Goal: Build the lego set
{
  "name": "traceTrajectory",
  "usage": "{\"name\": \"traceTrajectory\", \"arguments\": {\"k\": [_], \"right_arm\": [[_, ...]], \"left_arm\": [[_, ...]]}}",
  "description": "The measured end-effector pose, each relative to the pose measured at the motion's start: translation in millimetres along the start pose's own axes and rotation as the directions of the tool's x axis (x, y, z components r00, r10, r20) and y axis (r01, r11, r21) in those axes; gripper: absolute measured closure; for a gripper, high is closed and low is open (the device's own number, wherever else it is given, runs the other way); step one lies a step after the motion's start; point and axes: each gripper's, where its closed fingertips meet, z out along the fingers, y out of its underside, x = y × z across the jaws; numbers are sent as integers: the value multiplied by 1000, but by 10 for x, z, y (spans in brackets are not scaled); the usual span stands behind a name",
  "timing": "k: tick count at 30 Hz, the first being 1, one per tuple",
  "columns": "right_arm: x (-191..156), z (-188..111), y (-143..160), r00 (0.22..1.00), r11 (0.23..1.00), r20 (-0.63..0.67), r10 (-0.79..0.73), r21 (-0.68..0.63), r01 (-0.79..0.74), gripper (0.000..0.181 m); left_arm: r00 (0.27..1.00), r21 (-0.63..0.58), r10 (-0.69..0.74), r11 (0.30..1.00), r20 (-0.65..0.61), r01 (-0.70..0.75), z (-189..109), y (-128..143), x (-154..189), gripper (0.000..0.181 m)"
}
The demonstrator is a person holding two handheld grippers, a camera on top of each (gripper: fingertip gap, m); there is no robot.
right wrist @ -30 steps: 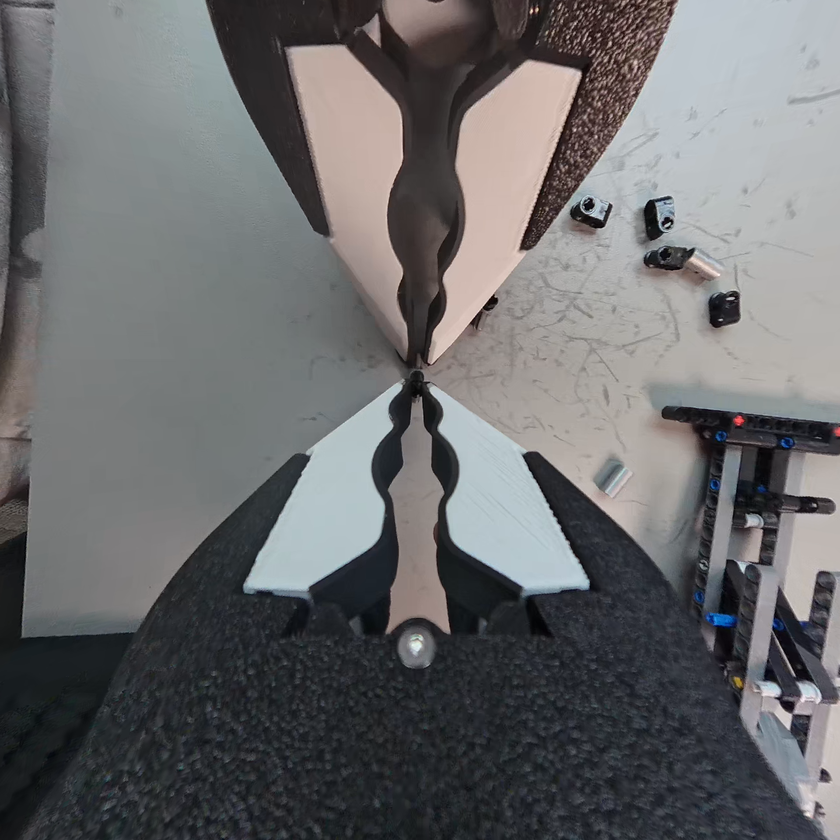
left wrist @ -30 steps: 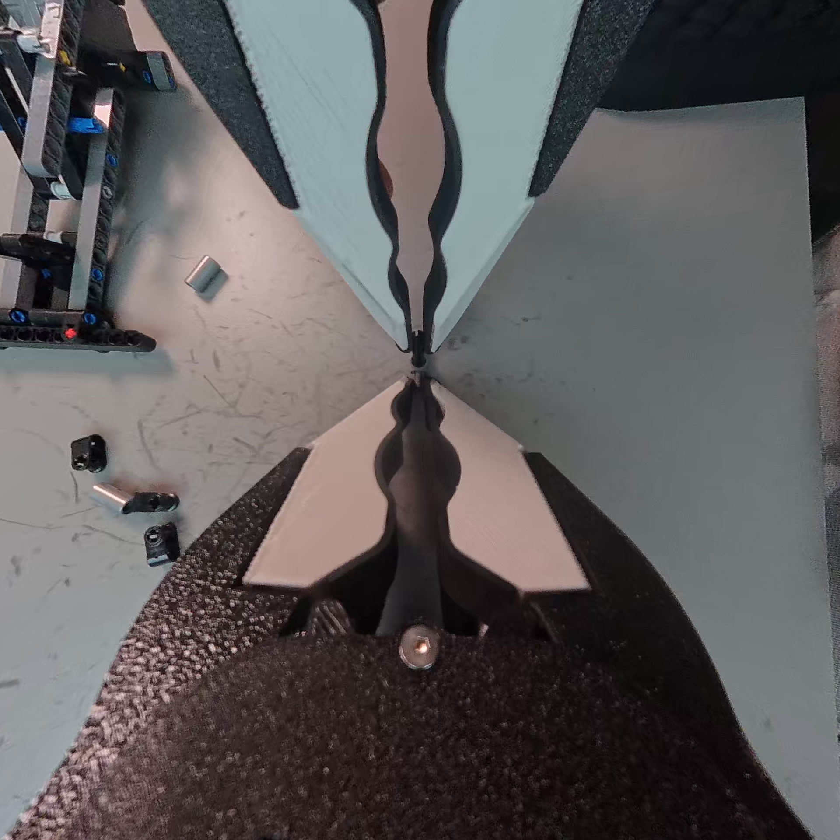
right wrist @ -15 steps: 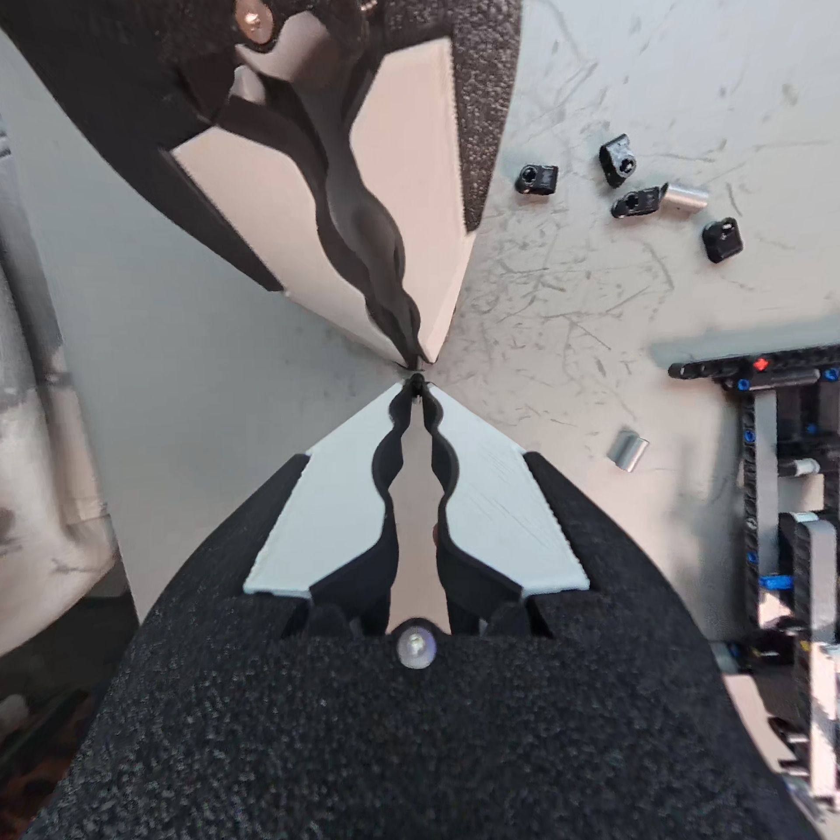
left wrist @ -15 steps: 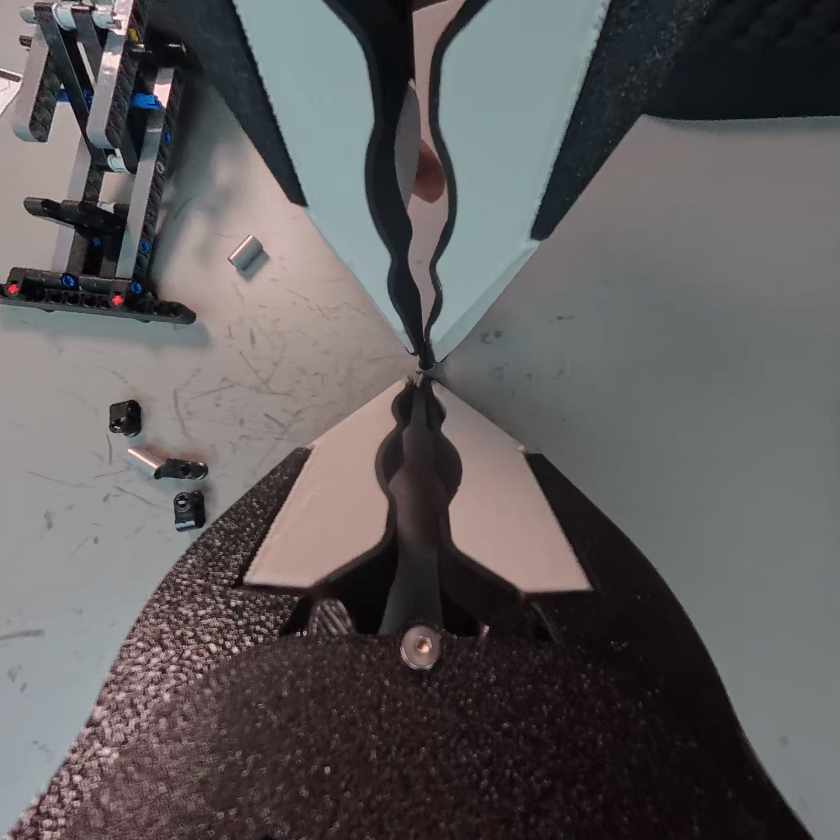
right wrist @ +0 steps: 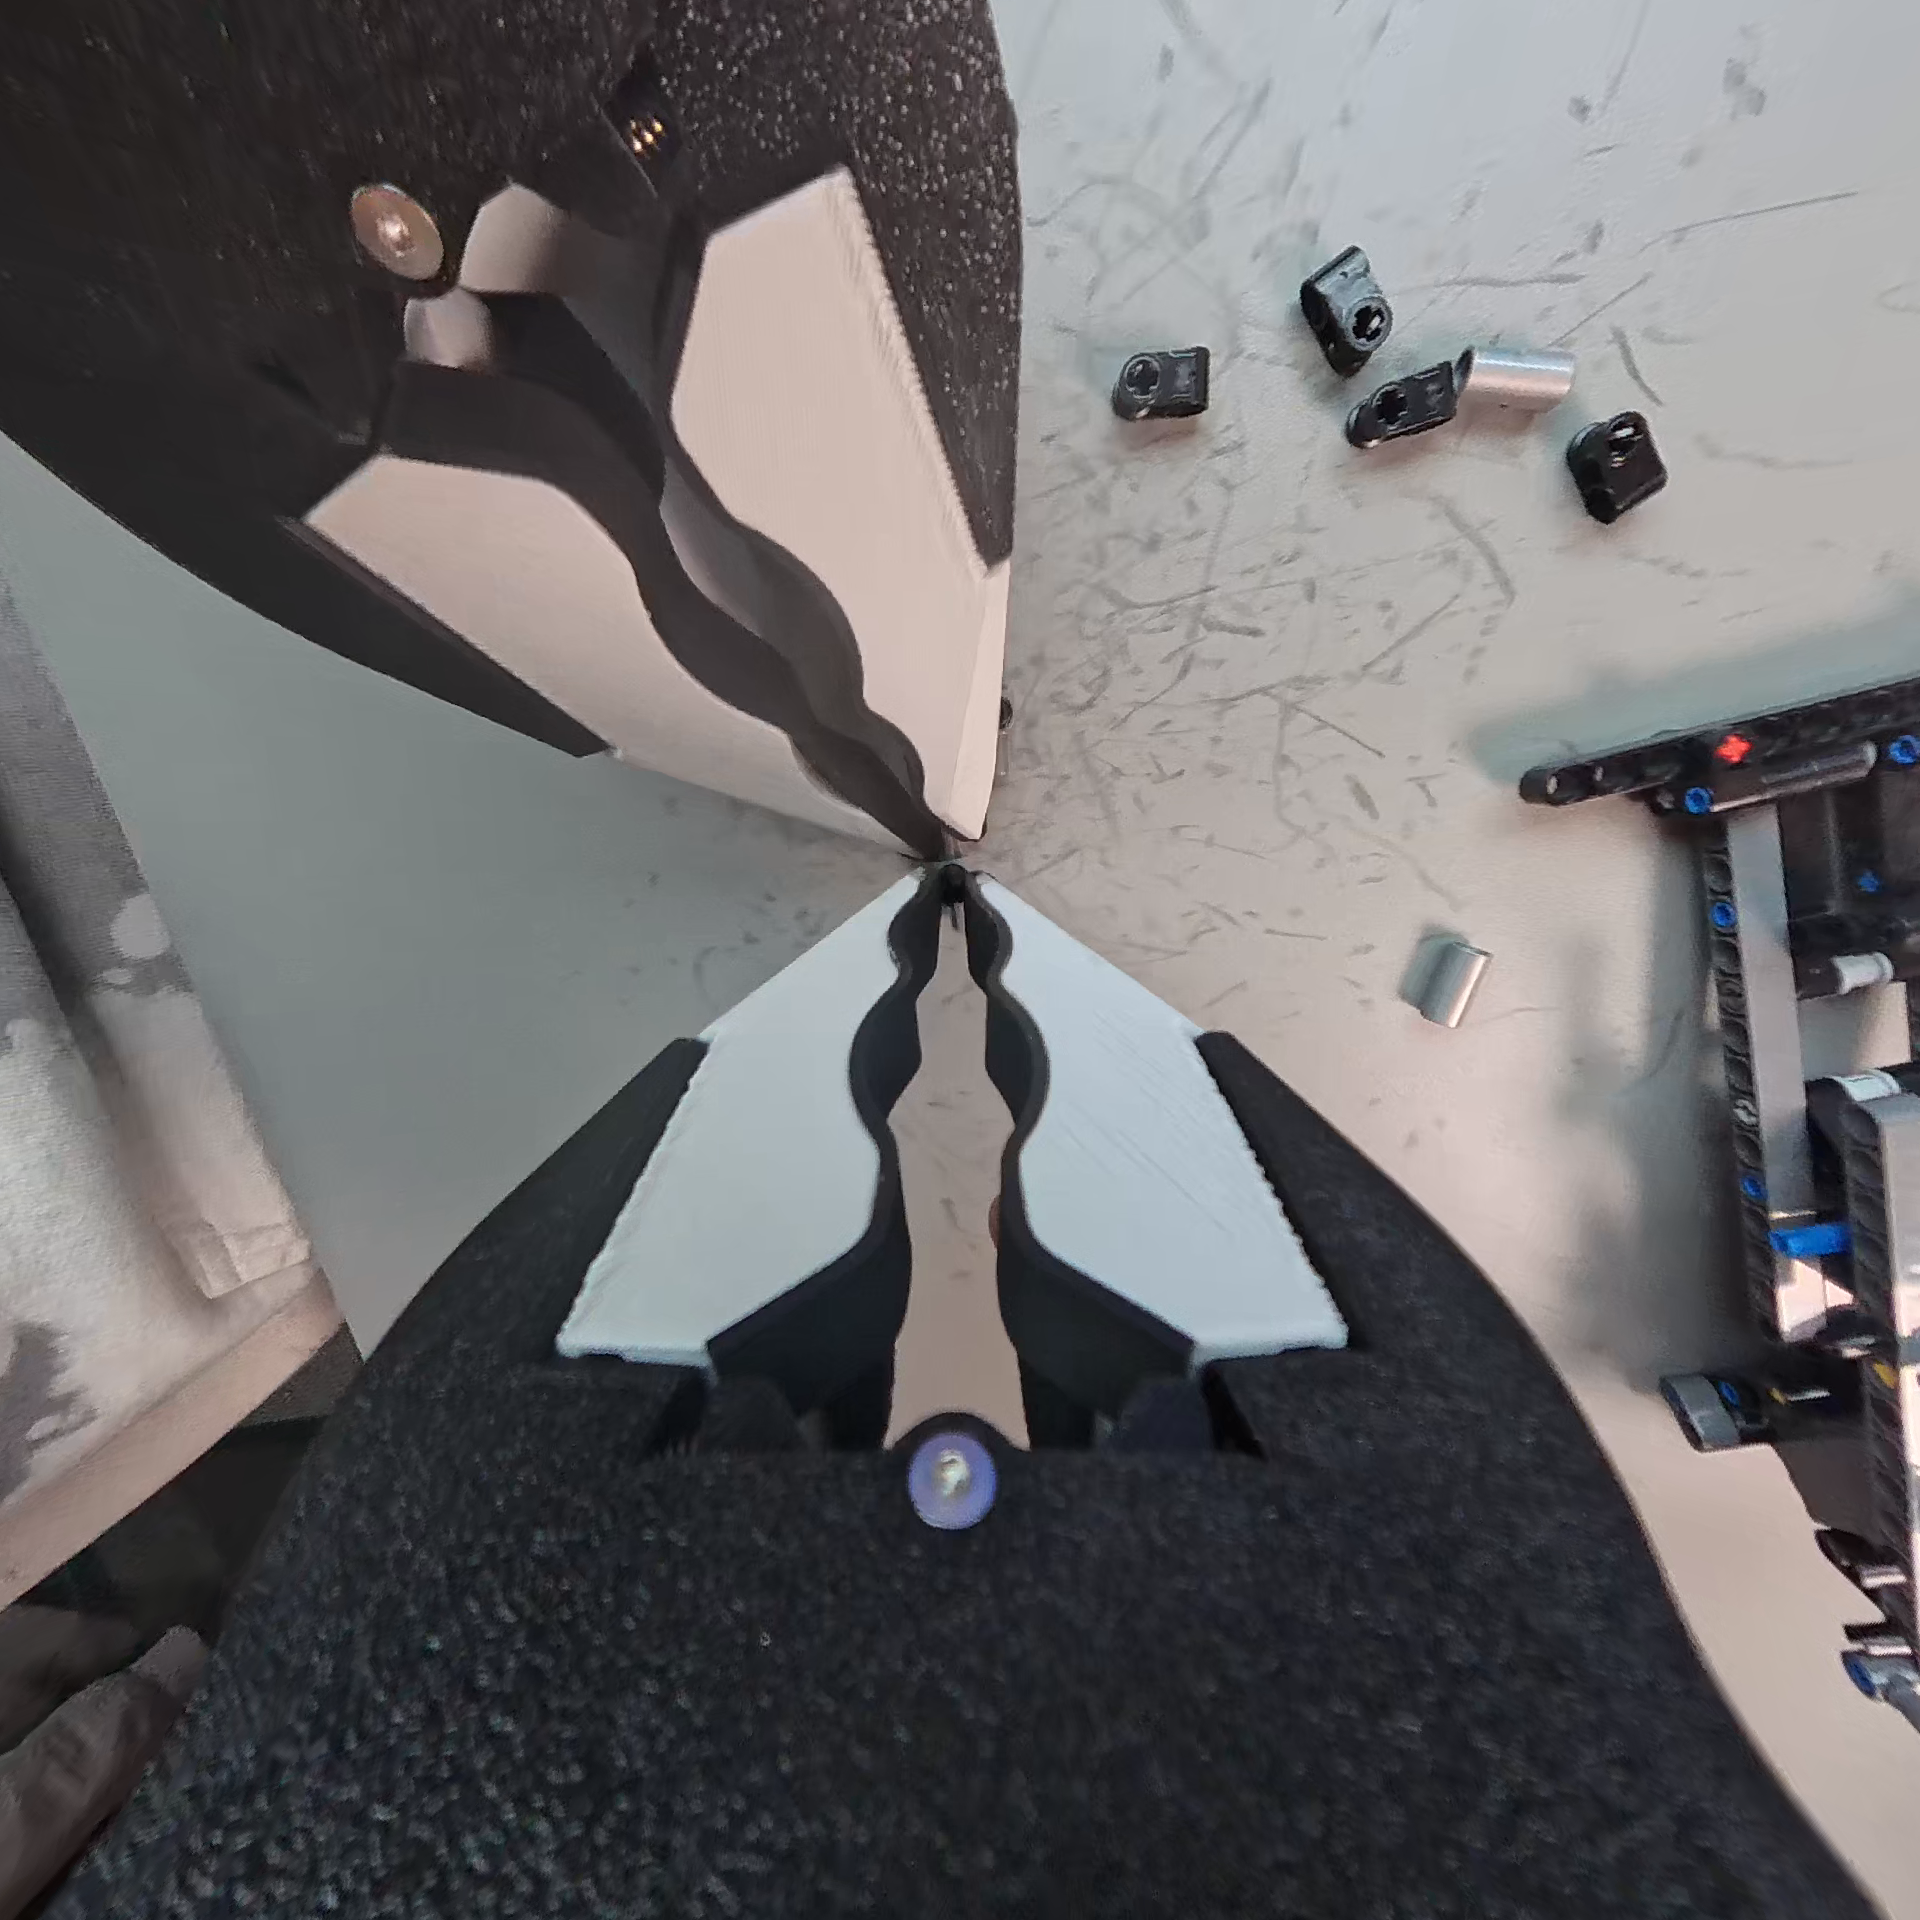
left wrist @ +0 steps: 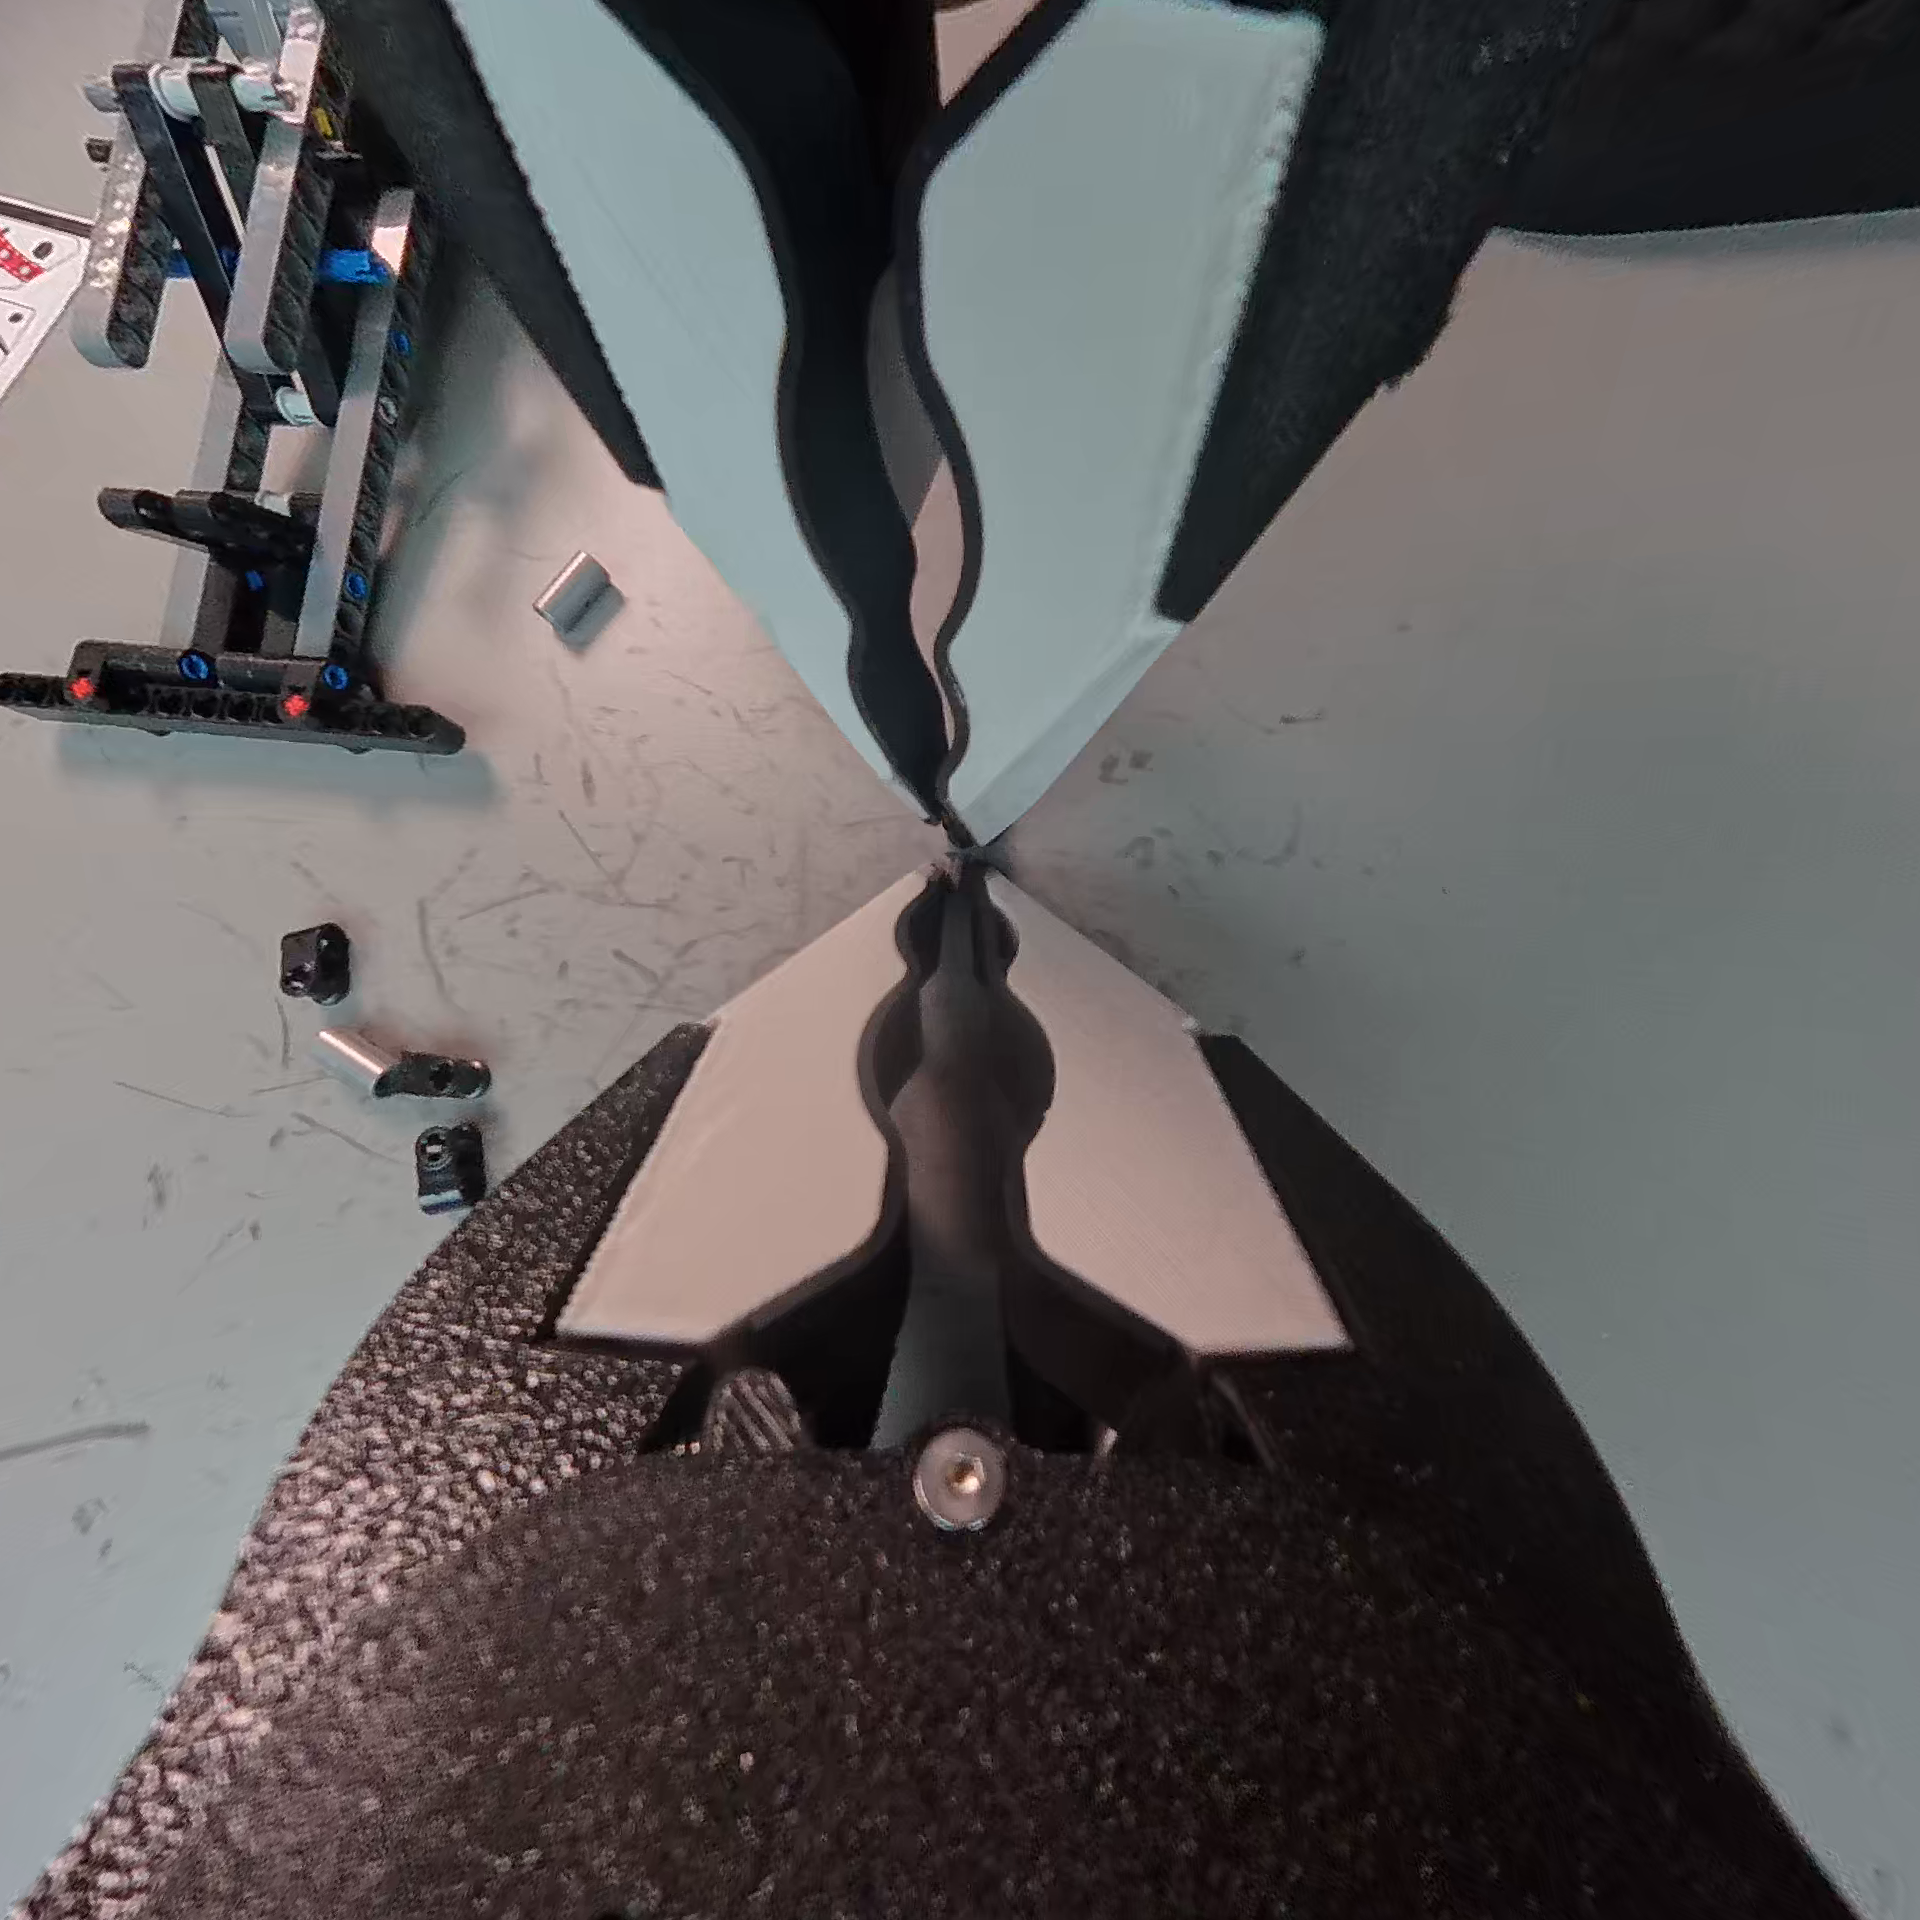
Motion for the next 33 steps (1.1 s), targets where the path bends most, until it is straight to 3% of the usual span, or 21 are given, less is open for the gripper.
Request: {"name": "traceTrajectory", "arguments": {"k": [33], "right_arm": [[4,3,35,980,979,1,-201,32,201,177]], "left_arm": [[995,-4,100,995,16,-99,21,-22,36,175]]}}
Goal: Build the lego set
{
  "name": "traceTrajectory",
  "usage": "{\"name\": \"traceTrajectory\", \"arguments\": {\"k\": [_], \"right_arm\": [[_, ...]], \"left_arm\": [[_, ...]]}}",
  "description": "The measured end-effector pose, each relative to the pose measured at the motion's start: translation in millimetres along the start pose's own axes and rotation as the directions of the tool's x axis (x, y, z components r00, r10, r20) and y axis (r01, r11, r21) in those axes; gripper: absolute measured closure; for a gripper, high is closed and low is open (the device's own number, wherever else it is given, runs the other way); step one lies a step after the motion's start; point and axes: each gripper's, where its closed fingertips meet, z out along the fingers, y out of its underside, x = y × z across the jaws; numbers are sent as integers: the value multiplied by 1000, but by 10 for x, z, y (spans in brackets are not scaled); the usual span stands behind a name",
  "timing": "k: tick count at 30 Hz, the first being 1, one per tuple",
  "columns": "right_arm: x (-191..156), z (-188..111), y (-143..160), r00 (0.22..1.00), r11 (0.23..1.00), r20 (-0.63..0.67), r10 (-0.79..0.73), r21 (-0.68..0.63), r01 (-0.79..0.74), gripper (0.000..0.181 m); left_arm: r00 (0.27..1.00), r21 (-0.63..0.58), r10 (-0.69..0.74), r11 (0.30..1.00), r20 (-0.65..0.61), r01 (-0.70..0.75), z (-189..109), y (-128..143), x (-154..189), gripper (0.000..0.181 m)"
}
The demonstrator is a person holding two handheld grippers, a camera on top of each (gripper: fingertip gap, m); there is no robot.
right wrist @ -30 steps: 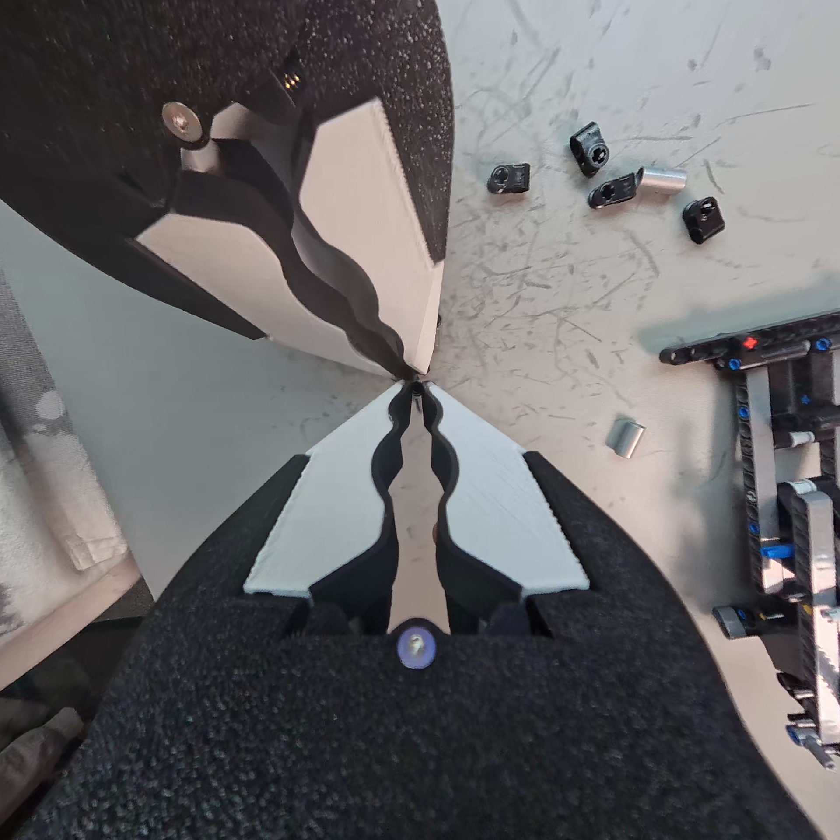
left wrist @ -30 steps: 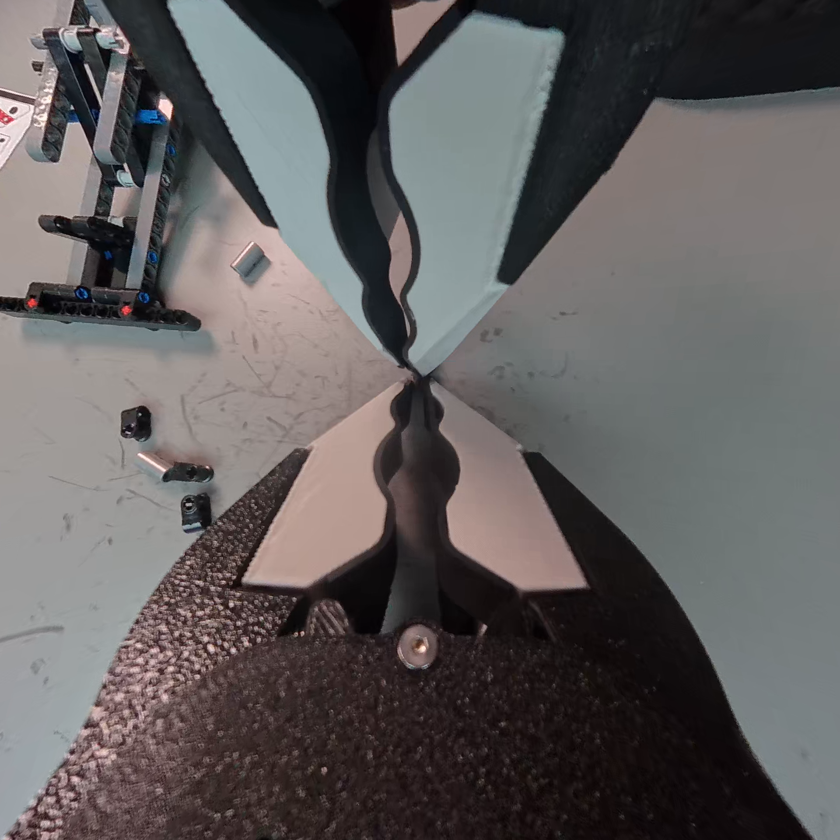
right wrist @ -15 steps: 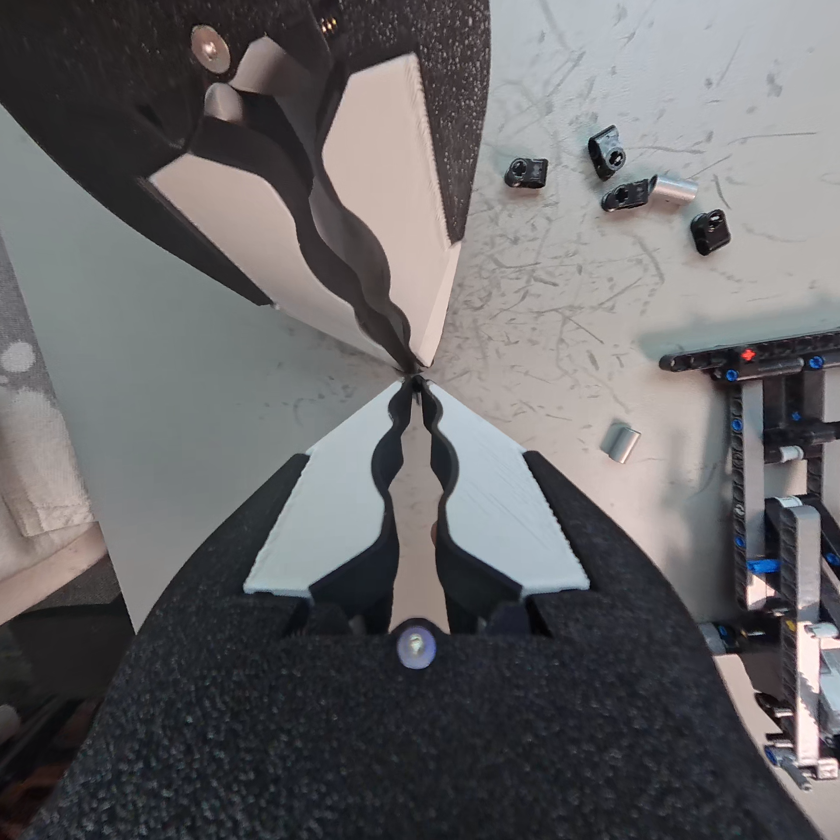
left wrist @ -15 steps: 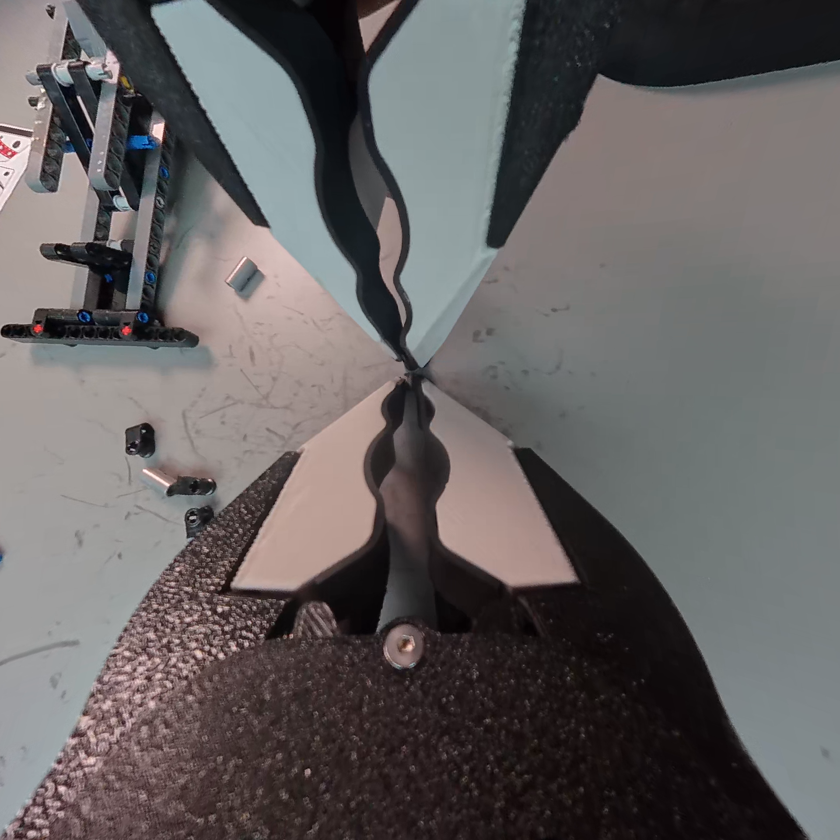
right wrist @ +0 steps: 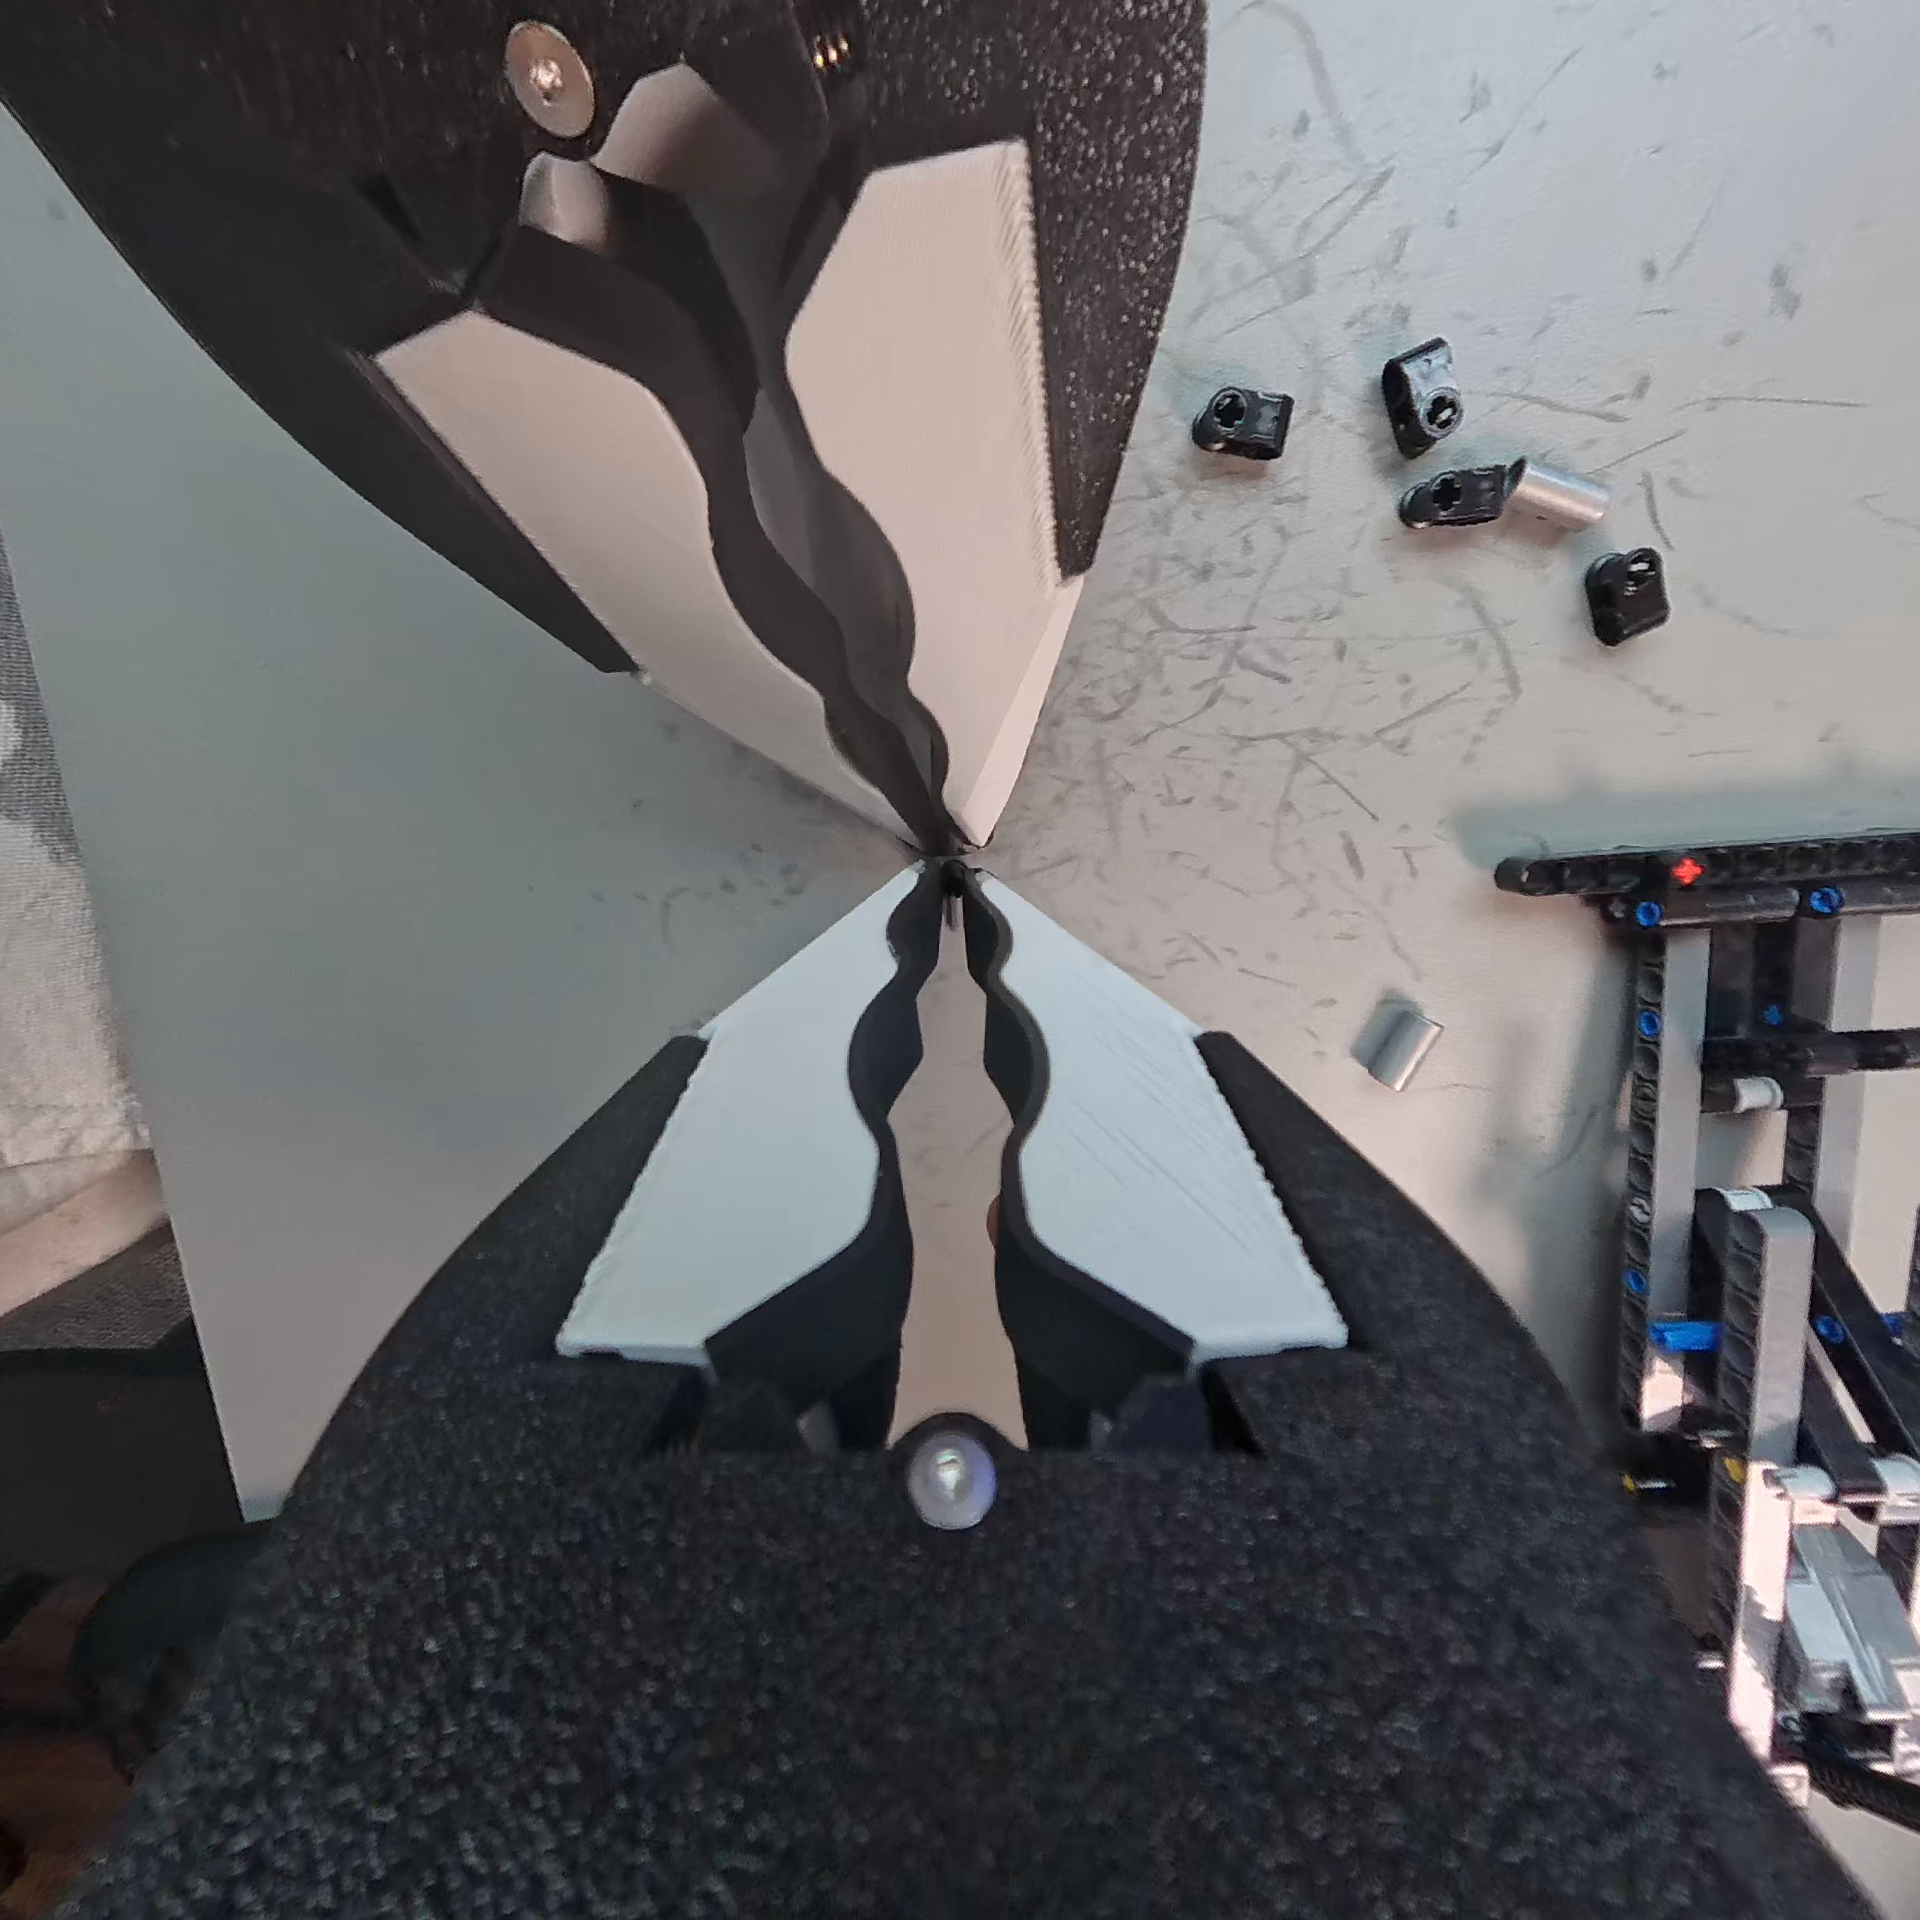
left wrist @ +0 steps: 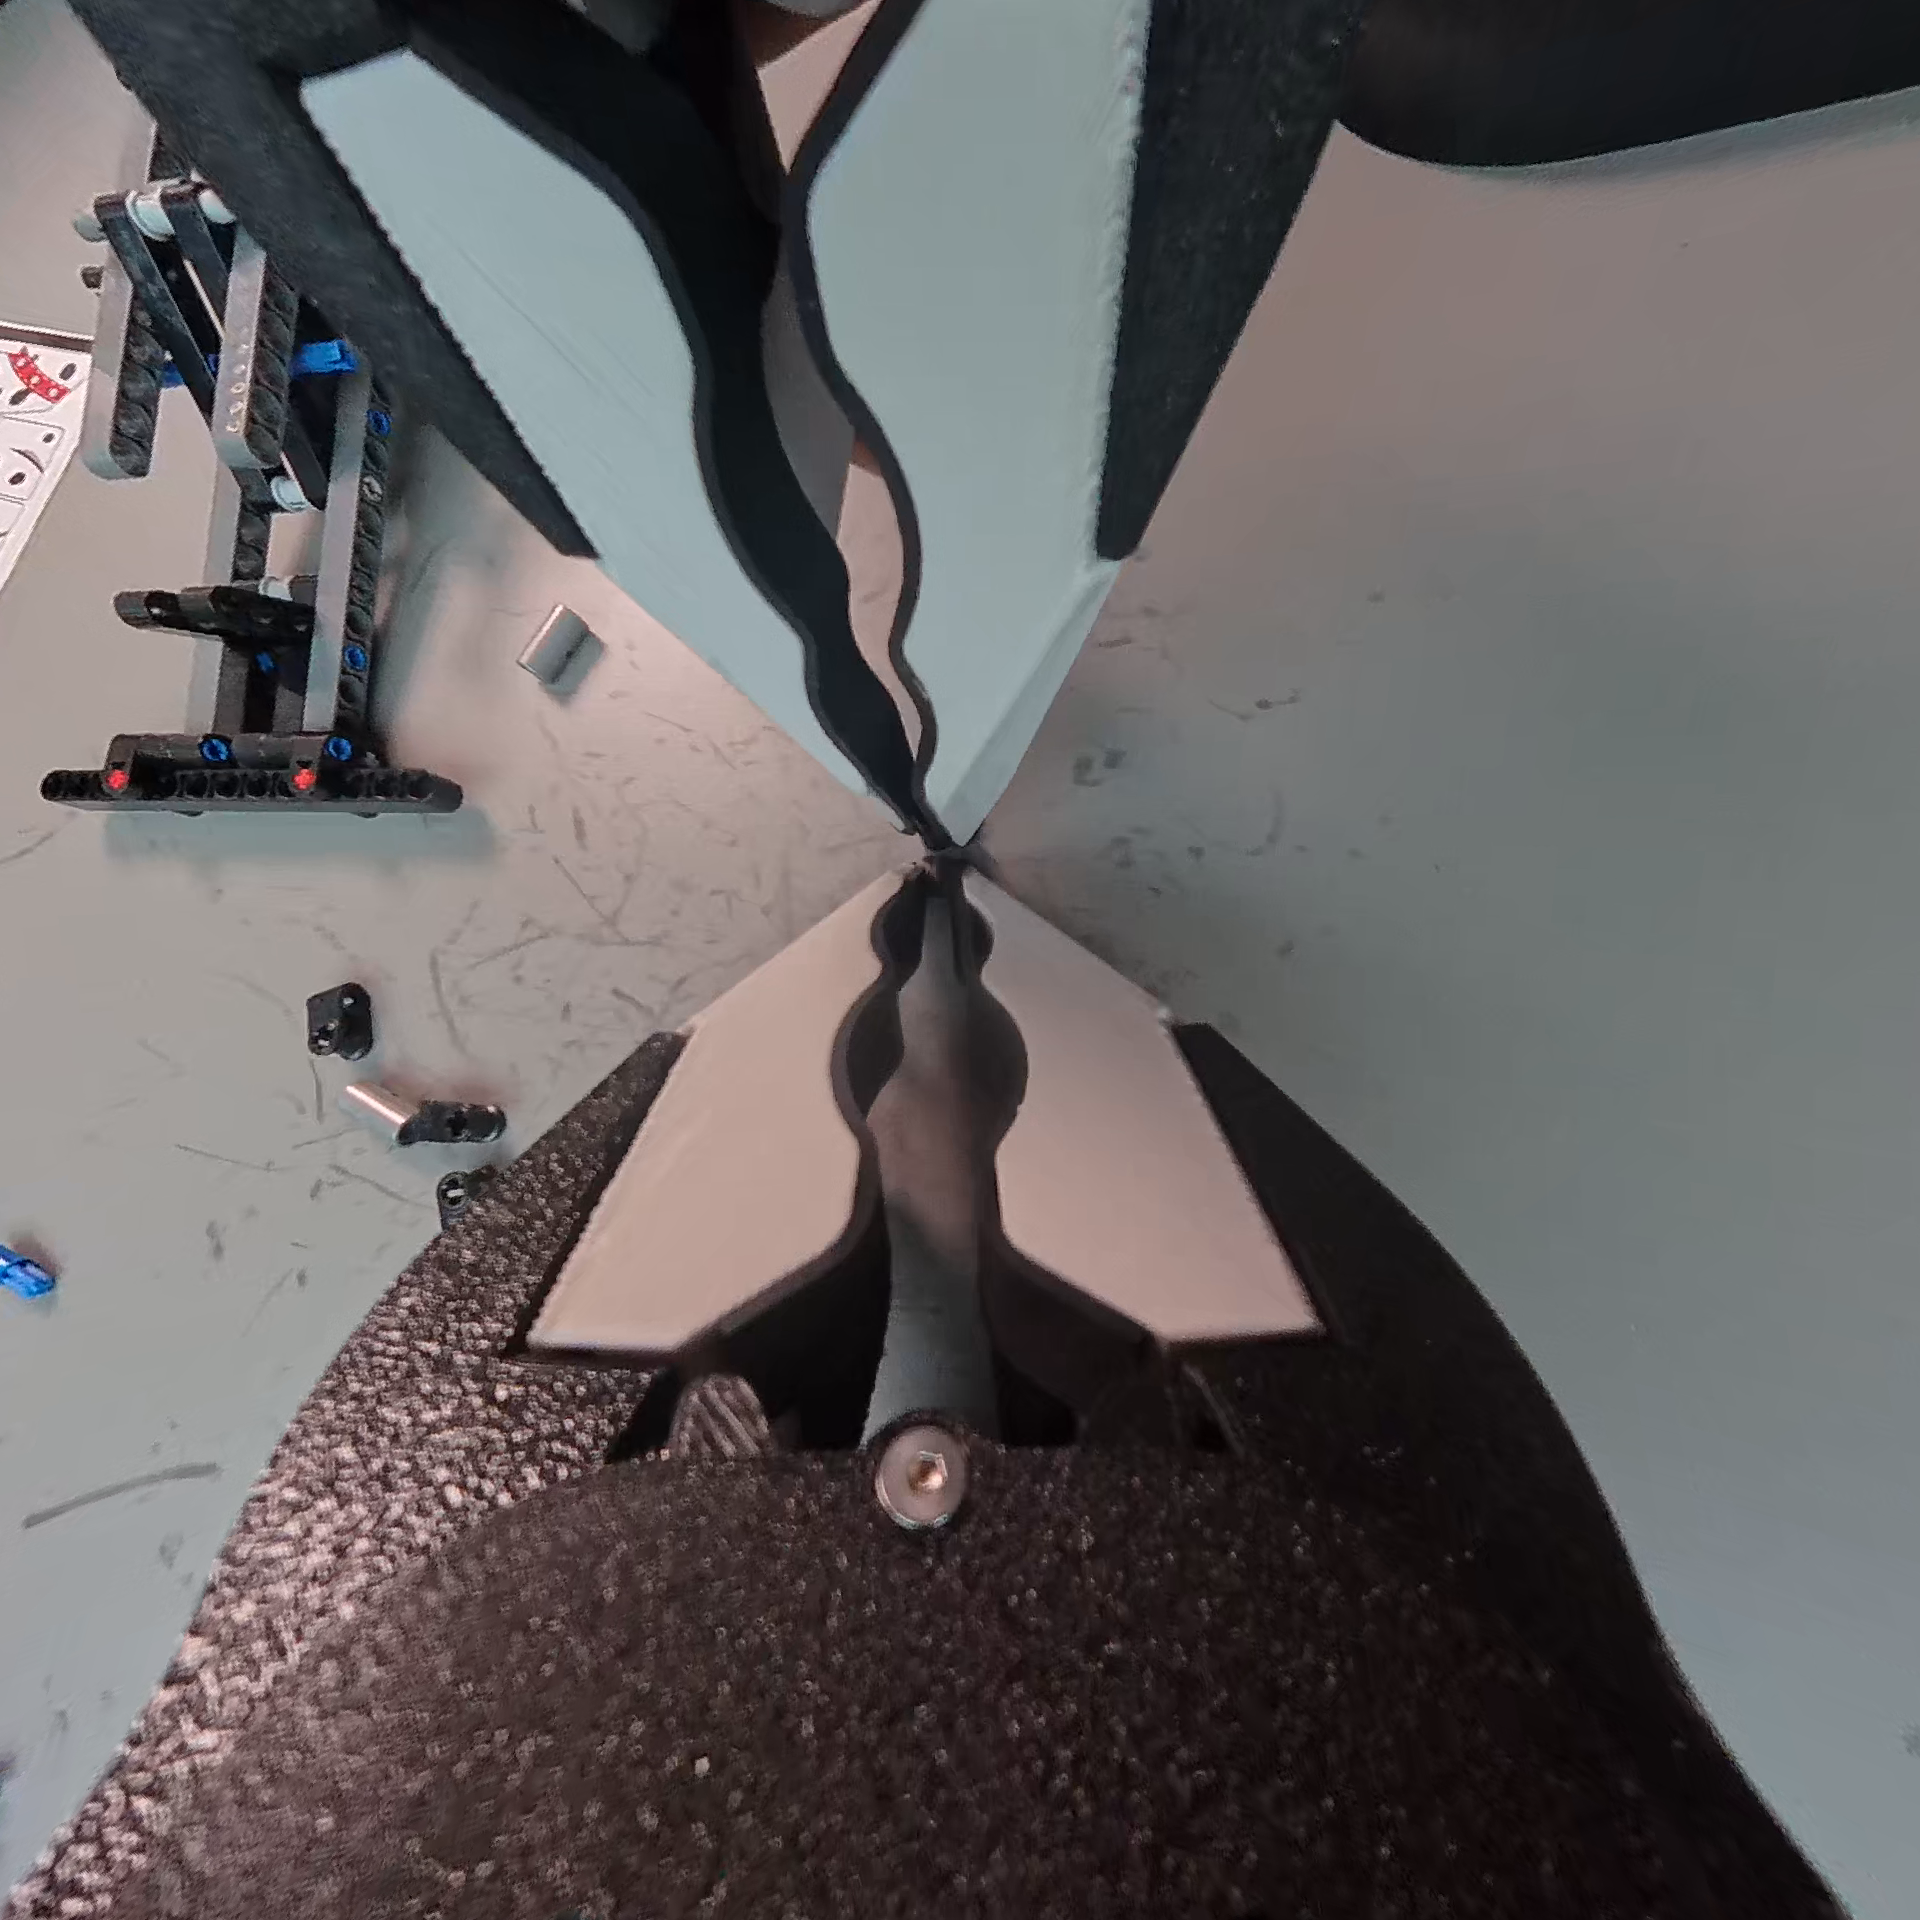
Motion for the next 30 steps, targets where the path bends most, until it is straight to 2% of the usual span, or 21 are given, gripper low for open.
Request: {"name": "traceTrajectory", "arguments": {"k": [13,30], "right_arm": [[-11,21,1,999,999,-30,-14,50,15,176],[-27,24,-10,993,935,36,117,333,-122,175]], "left_arm": [[1000,2,15,1000,-1,-15,2,-4,17,175],[1000,10,-4,1000,-26,4,6,-18,45,175]]}}
